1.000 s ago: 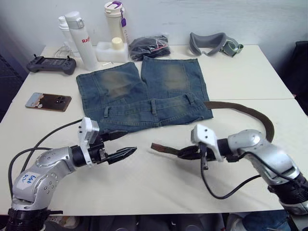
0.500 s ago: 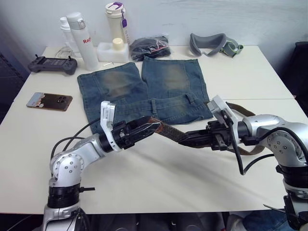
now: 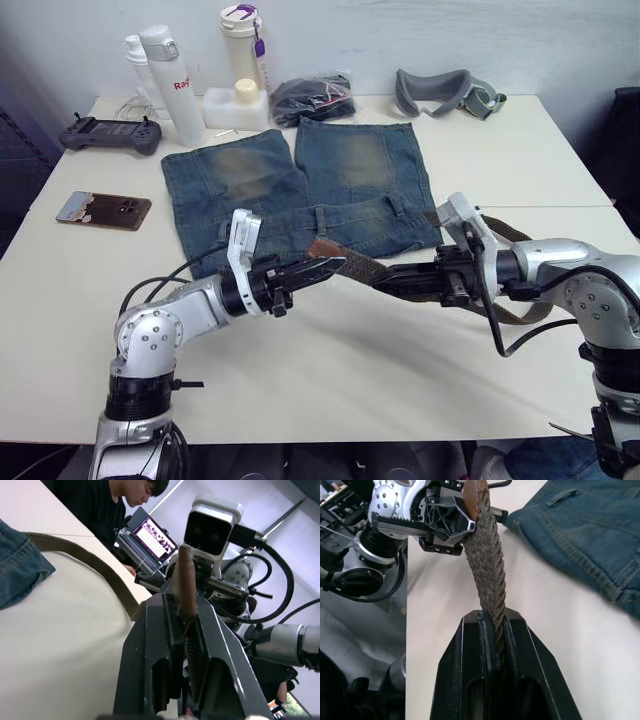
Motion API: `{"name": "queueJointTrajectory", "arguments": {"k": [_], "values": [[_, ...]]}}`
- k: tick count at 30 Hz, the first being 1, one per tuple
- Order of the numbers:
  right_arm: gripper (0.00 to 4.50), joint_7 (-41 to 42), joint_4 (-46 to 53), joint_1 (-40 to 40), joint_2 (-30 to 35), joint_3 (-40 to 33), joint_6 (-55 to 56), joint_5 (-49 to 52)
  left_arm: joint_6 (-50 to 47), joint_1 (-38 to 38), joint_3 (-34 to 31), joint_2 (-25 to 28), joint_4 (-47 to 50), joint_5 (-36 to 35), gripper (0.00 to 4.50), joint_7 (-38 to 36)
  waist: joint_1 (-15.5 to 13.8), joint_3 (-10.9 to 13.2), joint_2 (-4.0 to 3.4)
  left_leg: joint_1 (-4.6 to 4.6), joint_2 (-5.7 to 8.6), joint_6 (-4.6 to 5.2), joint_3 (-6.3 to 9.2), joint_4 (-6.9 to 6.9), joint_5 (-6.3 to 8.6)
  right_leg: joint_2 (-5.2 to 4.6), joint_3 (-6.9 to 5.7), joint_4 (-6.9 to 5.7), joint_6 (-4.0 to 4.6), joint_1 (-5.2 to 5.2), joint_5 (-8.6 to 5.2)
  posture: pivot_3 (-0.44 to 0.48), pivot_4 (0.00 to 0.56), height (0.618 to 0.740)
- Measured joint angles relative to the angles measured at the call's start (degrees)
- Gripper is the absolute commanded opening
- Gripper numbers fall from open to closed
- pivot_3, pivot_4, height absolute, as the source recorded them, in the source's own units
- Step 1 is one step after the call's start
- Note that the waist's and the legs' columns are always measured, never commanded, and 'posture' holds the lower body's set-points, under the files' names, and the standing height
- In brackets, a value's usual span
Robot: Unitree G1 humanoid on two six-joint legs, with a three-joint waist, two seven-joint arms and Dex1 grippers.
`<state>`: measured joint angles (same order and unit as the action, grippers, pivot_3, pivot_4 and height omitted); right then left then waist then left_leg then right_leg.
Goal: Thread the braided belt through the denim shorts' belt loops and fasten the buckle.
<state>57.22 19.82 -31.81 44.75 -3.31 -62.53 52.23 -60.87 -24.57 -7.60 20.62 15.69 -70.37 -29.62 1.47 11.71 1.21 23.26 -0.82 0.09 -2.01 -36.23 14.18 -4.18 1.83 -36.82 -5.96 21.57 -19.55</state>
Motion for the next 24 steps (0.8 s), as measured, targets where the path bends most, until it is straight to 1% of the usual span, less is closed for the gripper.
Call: {"name": "queueJointTrajectory", "arguments": {"k": [2,4,7,9,10,12,13,15,18,19,21,24], "values": [[0.87,-1.59,0.66,1.73,0.01,-2.78,-0.49,2.34,-1.05,-1.31,-0.21,-0.32,-0.74,-2.96,0.00,1.69,-0.02,0.00,0.01,0.01,0.00,0.01,0.00,0.02,0.00,-0.01,0.00,0.06,-0.01,-0.02,0.00,0.000,0.150,0.735],[1.54,-3.09,-0.53,5.08,1.03,-6.49,-1.43,2.96,-1.19,-2.75,-2.28,-0.93,-2.18,-8.27,0.00,3.90,-0.20,0.02,0.05,0.04,0.00,0.01,0.04,0.00,0.01,-0.02,-0.05,0.09,-0.01,-0.02,0.01,0.000,0.150,0.735],[3.01,-6.25,-5.20,7.06,1.34,-14.41,-2.60,5.55,-1.30,-4.59,-4.51,-0.90,-3.93,-14.52,0.00,8.16,-0.22,0.02,0.05,0.03,0.03,0.02,-0.02,0.01,0.01,-0.03,0.01,0.10,-0.05,-0.03,0.03,0.000,0.150,0.735],[4.00,-9.47,-7.19,6.72,1.22,-21.33,-3.46,10.15,-1.62,-6.03,-4.45,-1.07,-5.79,-16.92,0.00,12.01,-0.22,0.02,0.05,0.03,0.03,0.03,-0.01,0.00,0.00,0.00,0.00,0.09,-0.06,-0.04,0.03,0.000,0.150,0.735],[4.48,-10.63,-7.27,6.62,1.10,-23.33,-3.95,12.10,-1.60,-6.44,-4.43,-1.37,-6.45,-17.64,0.00,13.45,-0.12,0.02,0.05,0.02,0.01,0.03,-0.01,0.01,0.00,0.02,0.01,0.09,-0.06,-0.03,0.03,0.000,0.150,0.735],[4.48,-13.76,-6.97,7.48,0.21,-27.53,-5.17,18.12,-1.03,-7.55,-4.15,-3.05,-8.49,-19.72,0.00,17.80,-0.02,0.03,0.07,0.02,-0.02,0.02,-0.01,0.03,0.00,0.08,0.02,0.11,-0.06,-0.04,0.03,0.000,0.150,0.735],[4.48,-14.96,-5.80,9.44,-0.38,-28.76,-5.35,20.85,-0.53,-8.06,-4.05,-4.10,-9.42,-20.69,0.00,19.95,-0.09,0.02,0.07,0.02,-0.03,0.01,0.03,0.06,0.00,0.09,0.00,0.15,-0.07,-0.07,0.03,0.000,0.150,0.735],[4.48,-18.16,-2.60,14.06,-2.82,-28.83,-5.25,27.40,0.47,-8.58,-3.98,-5.27,-10.76,-21.85,0.00,23.82,-0.06,0.02,0.08,0.04,-0.06,0.00,0.02,0.08,-0.01,0.16,0.04,0.20,-0.07,-0.05,0.03,0.000,0.150,0.735],[4.48,-27.65,-0.24,18.46,-7.40,-27.96,-1.37,42.55,1.81,-9.08,-3.23,-7.61,-12.23,-22.05,0.00,27.81,0.12,0.03,0.08,0.04,-0.05,0.00,-0.07,0.06,-0.01,0.18,0.09,0.20,-0.16,-0.04,0.08,0.000,0.150,0.735],[4.48,-30.16,0.92,19.31,-8.04,-27.29,0.25,45.93,2.07,-9.08,-3.01,-8.33,-12.23,-22.39,0.00,28.70,0.11,0.03,0.08,0.03,-0.04,0.00,-0.08,0.05,-0.01,0.18,0.09,0.22,-0.18,-0.06,0.09,0.000,0.150,0.735],[4.48,-34.40,4.38,21.58,-10.36,-23.72,2.55,47.82,2.91,-9.46,-2.96,-10.01,-12.21,-23.98,0.00,30.26,0.07,-0.02,0.18,0.02,-0.08,-0.02,-0.04,0.05,-0.02,0.22,0.10,0.26,-0.19,-0.08,0.09,0.000,0.150,0.735],[4.48,-40.21,6.62,24.14,-15.68,-14.57,4.87,47.50,3.27,-10.79,-1.79,-10.93,-11.55,-25.81,0.00,31.58,0.13,0.01,0.18,0.03,-0.04,-0.06,-0.09,0.10,-0.04,0.24,0.17,0.25,-0.19,-0.02,0.09,0.000,0.150,0.735]]}}
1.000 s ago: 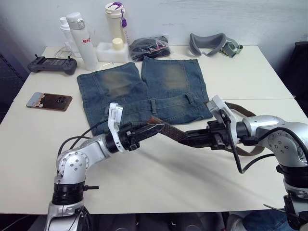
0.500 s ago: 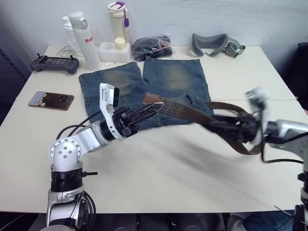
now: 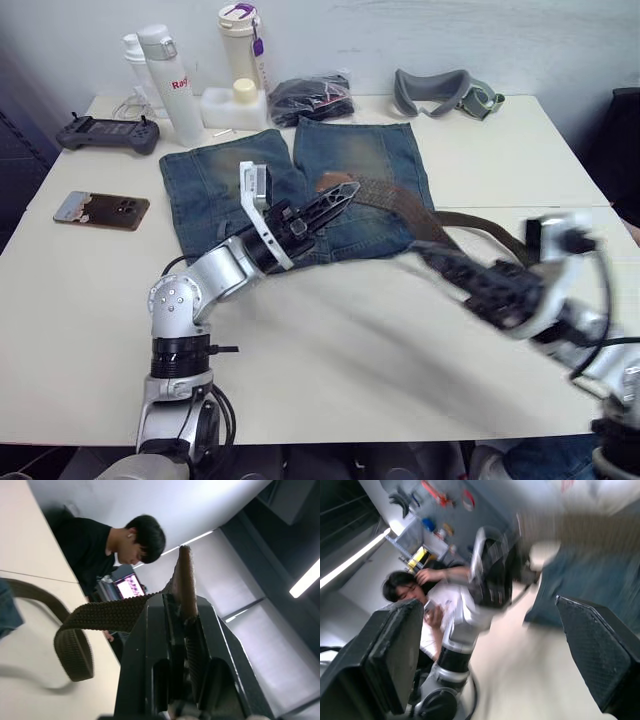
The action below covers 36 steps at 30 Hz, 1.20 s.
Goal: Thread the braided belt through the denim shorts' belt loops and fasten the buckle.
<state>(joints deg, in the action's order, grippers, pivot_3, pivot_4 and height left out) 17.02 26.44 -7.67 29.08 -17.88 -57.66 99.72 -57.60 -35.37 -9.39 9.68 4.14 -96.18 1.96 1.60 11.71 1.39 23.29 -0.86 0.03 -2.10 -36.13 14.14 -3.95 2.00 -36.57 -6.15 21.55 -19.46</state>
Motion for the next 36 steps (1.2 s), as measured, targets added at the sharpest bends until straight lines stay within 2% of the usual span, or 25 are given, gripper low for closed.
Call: {"name": "queueJointTrajectory", "arguments": {"k": [5,9,16,18,20,23,26,27,31,33,34,36], "values": [[4.48,-4.93,0.02,-1.88,-8.62,6.39,7.27,-2.88,-0.44,0.20,2.45,0.40,3.11,-0.61,0.00,0.49,-0.07,0.00,0.00,0.00,-0.04,-0.18,0.01,0.03,-0.09,0.07,0.00,0.05,0.00,0.01,0.00,0.000,0.150,0.735],[4.48,-7.33,-0.19,-3.10,-14.99,6.71,13.76,-3.20,0.69,1.27,2.55,0.66,4.24,-0.76,0.00,2.03,-0.09,0.00,0.00,0.01,-0.03,-0.17,0.01,0.04,-0.08,0.04,0.00,0.07,0.01,0.00,0.00,0.000,0.150,0.735],[4.48,-8.93,-0.25,-4.50,-16.81,6.39,18.63,-1.79,2.03,2.32,3.10,1.59,4.74,-0.60,0.00,3.49,-0.08,0.00,0.00,0.01,-0.03,-0.01,0.03,0.08,0.01,-0.02,-0.02,0.09,0.03,0.01,-0.01,0.000,0.150,0.735],[3.98,-9.19,-0.32,-4.52,-16.83,6.66,18.97,-1.33,2.42,2.31,3.48,1.60,4.74,-0.47,0.00,3.50,-0.08,0.00,0.00,0.01,-0.03,0.01,0.03,0.08,0.02,-0.04,-0.02,0.12,0.03,0.00,-0.01,0.000,0.150,0.735],[3.24,-9.63,-1.15,-4.83,-17.20,7.07,19.36,-1.27,2.65,2.30,3.78,1.69,4.73,-0.35,0.00,3.49,-0.05,0.00,0.00,0.01,-0.03,0.01,0.03,0.08,0.02,-0.04,-0.02,0.12,0.04,0.00,-0.01,0.000,0.150,0.735],[1.61,-10.20,-2.06,-4.84,-17.55,7.65,20.23,-1.38,2.80,2.30,3.84,1.80,4.73,-0.27,0.00,3.48,0.00,0.00,0.00,0.01,-0.04,0.01,0.03,0.12,0.02,-0.04,-0.02,0.12,0.07,0.02,-0.03,0.000,0.150,0.735],[0.21,-10.42,-2.37,-4.83,-17.57,8.09,20.71,-2.14,2.85,2.29,3.82,2.28,4.80,-0.22,0.00,3.23,-0.03,0.00,0.00,0.01,-0.03,0.01,0.03,0.15,0.02,-0.05,-0.03,0.14,0.08,0.03,-0.04,0.000,0.150,0.735],[0.09,-10.42,-2.57,-4.83,-17.58,8.21,20.89,-2.60,2.90,2.29,3.84,2.47,4.84,-0.16,0.00,3.23,-0.04,0.00,0.00,0.01,-0.03,0.02,0.03,0.15,0.03,-0.06,-0.03,0.15,0.08,0.03,-0.04,0.000,0.150,0.735],[0.09,-10.36,-2.59,-4.83,-17.36,8.51,21.11,-3.00,2.75,2.28,3.96,3.34,4.84,-0.11,0.00,3.15,-0.03,0.00,0.00,0.02,-0.03,0.02,0.03,0.15,0.03,-0.07,-0.04,0.15,0.08,0.02,-0.04,0.000,0.150,0.735],[0.00,-9.92,-2.76,-4.83,-15.01,8.47,20.21,-3.25,1.95,2.04,4.37,5.26,4.83,0.02,0.92,2.81,-0.02,0.00,0.00,0.02,-0.03,0.02,0.03,0.15,0.03,-0.08,-0.04,0.16,0.08,0.02,-0.04,0.000,0.150,0.735],[0.00,-9.33,-3.05,-4.82,-13.39,7.98,19.94,-3.24,1.48,2.02,4.41,6.20,4.75,0.12,1.19,2.80,-0.04,0.00,-0.01,0.02,-0.02,0.04,0.03,0.15,0.03,-0.11,-0.04,0.17,0.08,0.02,-0.04,0.000,0.150,0.735],[0.00,-7.61,-4.40,-4.39,-8.29,3.82,19.64,-3.14,0.83,2.08,3.35,10.06,3.62,0.72,2.10,2.08,-0.07,0.01,-0.01,0.02,0.00,0.05,0.03,0.15,0.04,-0.14,-0.05,0.18,0.08,0.02,-0.04,0.000,0.150,0.735]]}}
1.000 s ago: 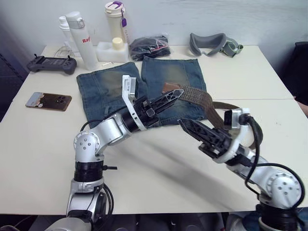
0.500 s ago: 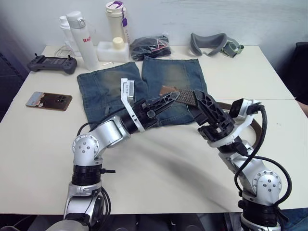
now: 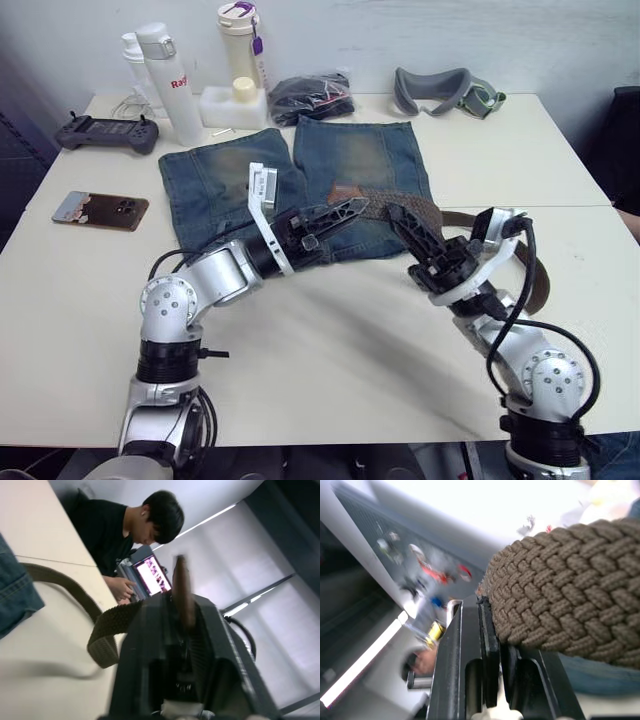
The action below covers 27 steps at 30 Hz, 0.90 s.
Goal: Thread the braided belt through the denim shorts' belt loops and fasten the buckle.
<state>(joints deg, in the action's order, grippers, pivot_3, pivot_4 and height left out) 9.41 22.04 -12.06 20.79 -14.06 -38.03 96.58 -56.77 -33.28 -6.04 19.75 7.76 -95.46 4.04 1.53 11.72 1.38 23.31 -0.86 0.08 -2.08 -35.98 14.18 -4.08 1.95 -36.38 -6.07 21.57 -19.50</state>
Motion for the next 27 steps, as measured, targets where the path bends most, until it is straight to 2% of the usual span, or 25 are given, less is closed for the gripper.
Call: {"name": "queueJointTrajectory", "arguments": {"k": [3,5,7,9,11,14,17,19,21,22,24,27], "values": [[0.00,2.76,-0.87,1.85,6.57,-4.47,-2.02,0.07,-2.09,-0.02,-2.43,7.43,-1.99,2.06,3.49,-5.06,0.12,0.00,-0.01,-0.02,-0.03,0.00,-0.01,0.11,0.00,0.01,-0.02,0.08,0.07,0.00,-0.04,0.000,0.150,0.735],[0.00,4.90,-1.56,2.60,10.63,-5.05,-4.15,0.03,-4.20,-0.44,-1.74,12.71,-2.08,6.15,4.39,-12.16,0.13,0.01,-0.02,-0.03,-0.03,-0.02,-0.03,0.25,-0.01,0.02,-0.02,0.17,0.11,0.04,-0.06,0.000,0.150,0.735],[0.00,6.92,-1.83,3.10,14.05,-5.66,-6.07,-0.23,-5.03,-1.84,0.86,18.10,-1.97,12.81,4.45,-20.62,0.03,0.01,-0.03,-0.03,-0.01,-0.04,-0.04,0.39,-0.02,0.01,-0.04,0.33,0.14,0.03,-0.07,0.000,0.150,0.735],[0.00,9.57,-1.90,3.84,18.33,-6.41,-7.89,-2.42,-1.70,-4.30,6.13,22.39,-1.87,23.23,4.45,-30.73,-0.19,0.02,-0.03,-0.01,0.04,-0.04,-0.06,0.52,-0.02,-0.07,-0.06,0.49,0.18,0.03,-0.08,0.000,0.150,0.735],[0.00,11.75,-1.91,4.15,21.47,-6.85,-8.92,-4.96,3.54,-6.84,12.30,23.75,-2.46,34.21,4.45,-37.86,-0.64,0.02,-0.03,-0.01,0.11,-0.02,-0.07,0.68,-0.01,-0.19,-0.07,0.69,0.19,0.01,-0.08,0.000,0.150,0.735],[0.00,12.36,-2.81,3.38,23.06,-6.94,-9.39,-8.94,16.05,-12.90,24.02,18.13,-7.83,52.24,4.45,-46.48,-1.82,0.01,-0.03,0.15,0.18,0.00,-0.06,0.73,0.00,-0.33,-0.10,0.96,0.18,0.02,-0.06,0.000,0.150,0.735],[0.00,11.72,-4.28,3.56,23.05,-7.26,-9.23,-11.26,28.09,-15.41,30.44,12.08,-14.41,65.78,4.45,-47.82,-2.05,0.01,-0.03,0.42,0.19,0.01,-0.08,0.71,0.02,-0.35,-0.11,1.19,0.10,0.15,-0.03,0.000,0.150,0.735],[0.00,10.96,-4.09,4.11,23.05,-7.83,-9.25,-11.70,35.79,-15.65,32.63,8.42,-18.89,73.05,4.45,-47.55,-2.24,-0.01,-0.07,0.96,0.15,0.01,-0.14,0.54,0.00,-0.30,-0.13,1.05,0.01,0.68,0.02,0.000,0.150,0.735],[0.00,9.80,-3.68,4.87,23.01,-9.46,-9.21,-11.84,42.36,-15.63,34.19,5.58,-23.17,79.01,4.45,-47.02,-2.20,-0.02,-0.08,1.93,-0.01,0.08,-0.24,-0.12,0.03,-0.11,-0.27,0.43,-0.09,1.60,0.04,0.000,0.150,0.735],[0.00,8.49,-2.09,7.07,22.80,-11.23,-9.09,-11.83,48.08,-16.39,34.40,2.63,-27.92,83.92,4.45,-45.04,-2.58,-0.02,-0.08,2.06,-0.01,0.09,-0.24,-0.18,0.02,-0.10,-0.41,0.29,-0.09,1.84,0.04,0.000,0.150,0.735],[0.00,7.35,-0.66,8.68,22.40,-12.14,-8.97,-11.72,53.09,-17.71,34.94,0.12,-32.60,88.44,4.45,-43.21,-3.07,-0.02,-0.08,2.08,-0.03,0.09,-0.39,-0.21,0.02,-0.04,-0.83,0.27,-0.11,1.86,0.04,0.000,0.150,0.735],[0.00,5.11,1.81,10.81,21.62,-13.79,-8.47,-11.06,59.62,-19.87,35.29,-4.31,-40.53,95.27,4.45,-39.41,-3.24,-0.01,-0.07,2.06,0.06,0.19,-0.46,-0.65,0.00,-0.16,-0.81,0.13,-0.28,1.82,0.13,0.000,0.150,0.735]]}}
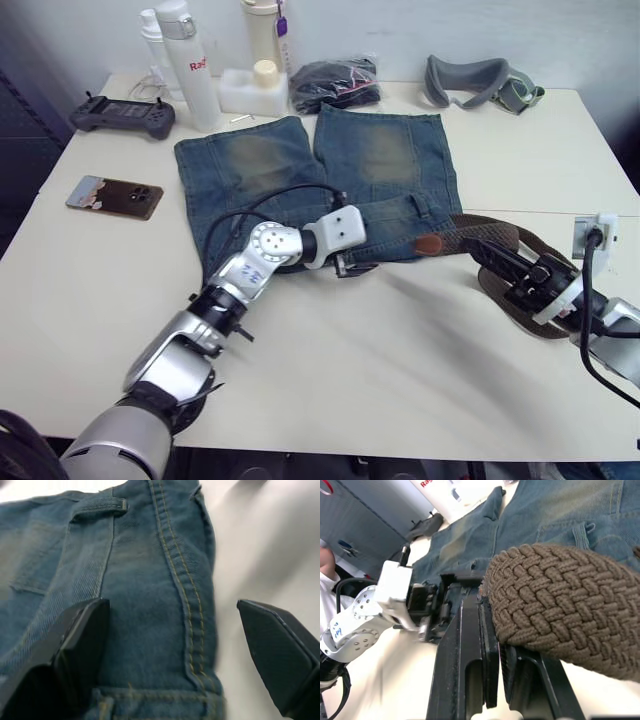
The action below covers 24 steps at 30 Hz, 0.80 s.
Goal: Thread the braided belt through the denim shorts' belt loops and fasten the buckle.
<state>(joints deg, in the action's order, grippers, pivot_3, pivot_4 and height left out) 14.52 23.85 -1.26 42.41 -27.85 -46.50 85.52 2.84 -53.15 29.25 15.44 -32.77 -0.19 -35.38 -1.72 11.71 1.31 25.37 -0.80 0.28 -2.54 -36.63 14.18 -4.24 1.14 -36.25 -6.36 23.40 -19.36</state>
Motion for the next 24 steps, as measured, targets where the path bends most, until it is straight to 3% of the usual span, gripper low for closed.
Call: {"name": "queueJointTrajectory", "arguments": {"k": [3,8,12,19,24], "values": [[0.00,-1.65,1.67,1.33,-0.03,-1.48,0.32,0.67,4.17,-0.48,0.03,-2.21,-4.47,4.70,4.45,1.93,0.35,0.00,0.00,-0.14,0.06,0.67,-0.10,-0.37,0.20,-0.15,0.21,-0.17,-0.30,-0.23,0.26,0.000,0.150,0.735],[0.00,-3.66,3.54,2.39,-0.03,-2.14,0.40,1.92,10.13,-0.48,0.22,-4.02,-6.60,10.09,4.45,2.22,0.88,-0.01,-0.04,-0.40,-0.02,0.91,-0.08,-0.36,-0.01,-0.28,0.61,0.53,-0.31,-0.84,0.99,0.000,0.150,0.735],[0.00,-4.65,3.71,2.00,-0.01,-2.13,0.43,2.28,13.48,-0.52,0.18,-4.18,-8.49,12.86,3.26,2.80,0.81,-0.02,-0.06,-0.24,-0.02,0.95,-0.07,-0.32,0.01,-0.32,0.67,0.65,-0.34,-0.74,1.02,0.000,0.150,0.735],[0.00,-5.71,3.58,-0.73,1.32,-1.98,0.38,2.24,11.93,-0.79,-1.47,-3.92,-9.99,16.05,0.19,4.74,0.82,-0.02,-0.06,-0.25,-0.02,0.95,-0.10,-0.42,0.00,-0.25,0.64,0.43,-0.35,-0.68,1.01,0.000,0.150,0.735],[0.00,-5.61,2.90,-1.80,1.82,-1.45,0.12,2.13,9.98,-0.82,-2.84,-3.82,-9.27,15.86,0.03,3.55,1.15,-0.03,-0.08,-0.30,-0.01,0.96,-0.12,-0.45,-0.02,-0.23,0.67,0.34,-0.35,-0.71,1.02,0.000,0.150,0.735]]}}
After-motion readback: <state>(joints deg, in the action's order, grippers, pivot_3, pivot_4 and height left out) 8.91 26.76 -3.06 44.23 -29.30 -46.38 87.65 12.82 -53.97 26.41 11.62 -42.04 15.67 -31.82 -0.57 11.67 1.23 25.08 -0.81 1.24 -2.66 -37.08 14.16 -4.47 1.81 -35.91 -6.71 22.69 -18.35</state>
